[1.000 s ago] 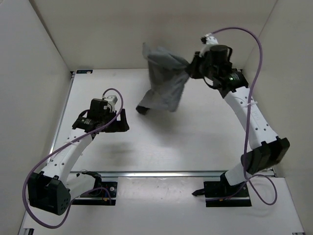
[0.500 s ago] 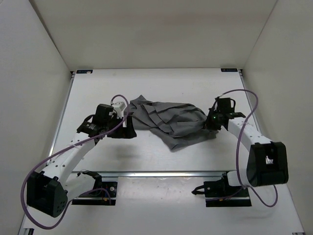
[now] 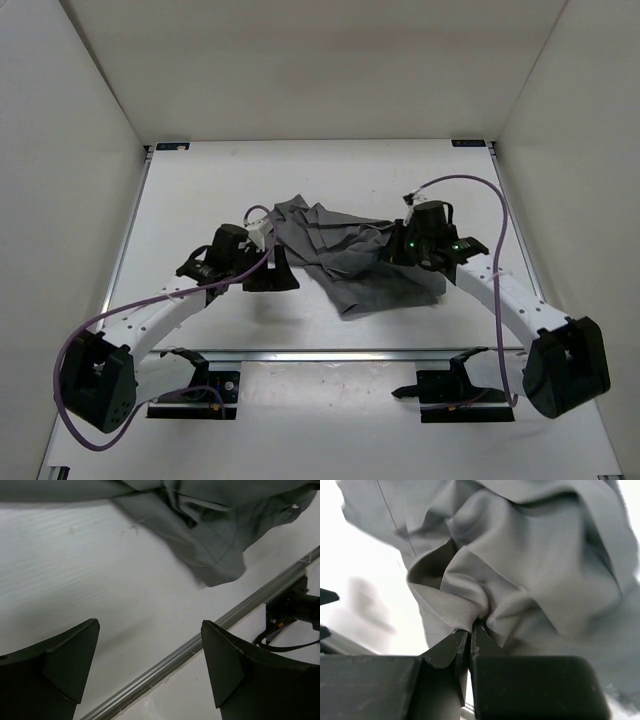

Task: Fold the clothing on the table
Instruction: Move the skirt to the center of the board, then flatten the skirt out

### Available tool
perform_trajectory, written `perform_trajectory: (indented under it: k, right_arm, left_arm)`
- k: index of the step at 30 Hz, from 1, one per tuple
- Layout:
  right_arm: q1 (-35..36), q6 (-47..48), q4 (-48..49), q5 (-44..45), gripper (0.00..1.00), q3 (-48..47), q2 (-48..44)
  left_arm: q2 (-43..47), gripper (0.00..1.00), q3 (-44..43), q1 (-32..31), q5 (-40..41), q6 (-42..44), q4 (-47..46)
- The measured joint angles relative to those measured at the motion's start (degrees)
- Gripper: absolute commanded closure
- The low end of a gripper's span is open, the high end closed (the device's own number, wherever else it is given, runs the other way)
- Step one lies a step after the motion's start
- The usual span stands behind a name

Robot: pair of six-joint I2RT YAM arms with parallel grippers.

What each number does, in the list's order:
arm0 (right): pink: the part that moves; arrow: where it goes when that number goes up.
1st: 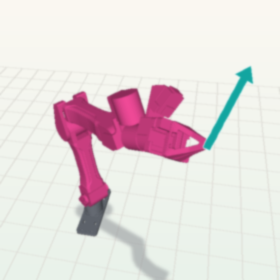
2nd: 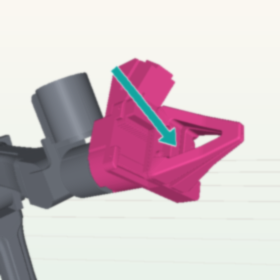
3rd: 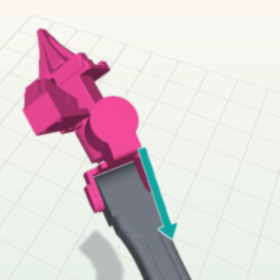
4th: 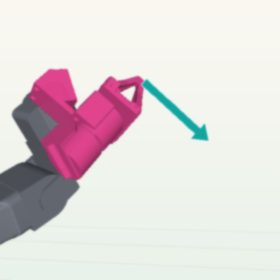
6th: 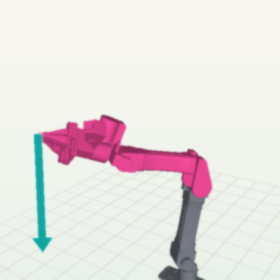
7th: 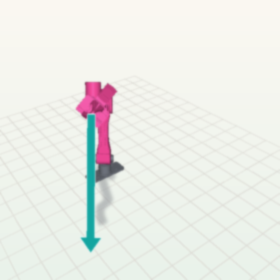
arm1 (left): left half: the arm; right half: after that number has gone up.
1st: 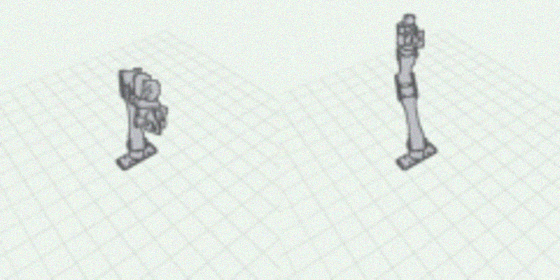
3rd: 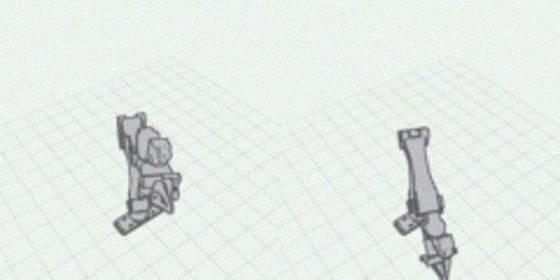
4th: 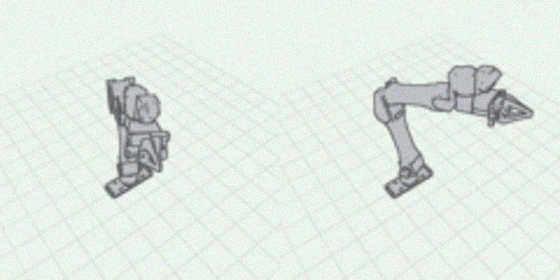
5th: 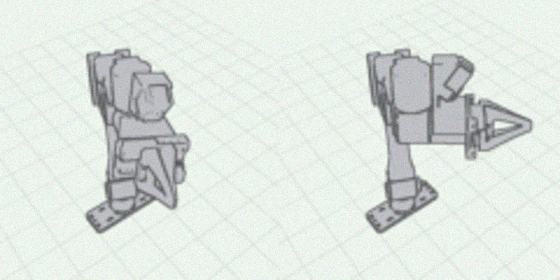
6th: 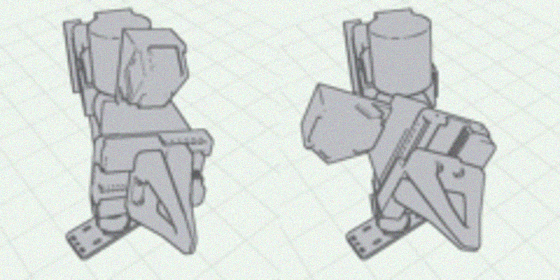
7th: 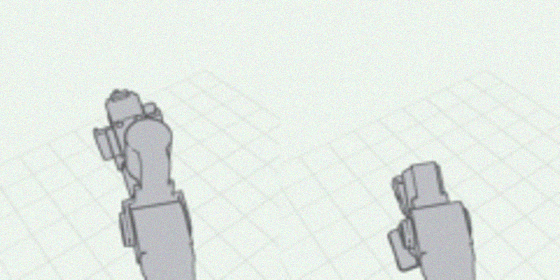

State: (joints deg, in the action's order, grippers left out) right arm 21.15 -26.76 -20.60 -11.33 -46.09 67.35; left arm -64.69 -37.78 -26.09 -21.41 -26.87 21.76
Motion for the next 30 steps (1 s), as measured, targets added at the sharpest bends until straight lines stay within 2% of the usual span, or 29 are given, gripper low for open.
perform_trajectory:
  k: [3, 9, 13, 15, 16, 17, 19, 22, 24, 30]
  right_arm:
    - [2.38, 0.24, -1.75, 0.00, 1.00, -3.87, 5.22]
    - [1.57, 1.79, -2.38, 1.64, 0.99, -16.48, 12.11]
    - [-2.47, 2.62, -0.28, 2.64, 0.98, -16.92, 12.13]
    - [-7.06, 2.36, 0.31, 2.62, 0.83, -14.80, 12.13]
    - [-10.12, 2.43, 0.55, 2.51, 0.69, -13.20, 12.13]
    - [-12.68, 2.27, 0.55, 2.51, 0.60, -11.72, 12.13]
    - [-18.12, 2.84, 0.28, 2.49, 0.35, -8.72, 12.09]
    - [-21.77, 4.59, -1.46, 3.56, 0.25, -5.66, 11.13]
    - [-21.05, 6.14, -2.93, 4.33, 0.24, -4.42, 8.90]
    - [-14.91, 11.93, -4.46, 4.39, 0.30, 1.22, -1.95]
  left_arm:
    - [-0.07, 0.07, 2.95, -2.25, -1.81, -3.48, -4.90]
    - [-3.10, 0.05, 6.95, -5.81, -2.73, -9.66, -12.70]
    - [-6.54, 0.08, 6.84, -5.92, -1.51, -11.52, -15.76]
    - [-8.98, 0.08, 6.45, -6.03, -0.94, -12.31, -16.87]
    - [-10.43, 0.09, 6.10, -6.25, -0.68, -12.72, -17.44]
    - [-11.61, 0.08, 5.75, -6.51, -0.55, -13.09, -17.81]
    - [-13.66, 0.08, 4.92, -7.32, -0.26, -13.53, -18.23]
    - [-15.19, 0.08, 3.72, -8.24, 0.09, -14.05, -18.91]
    - [-15.76, 0.07, 3.10, -8.61, 0.31, -14.58, -19.45]
    - [-17.00, 0.07, 2.82, -9.16, 1.46, -16.74, -21.55]
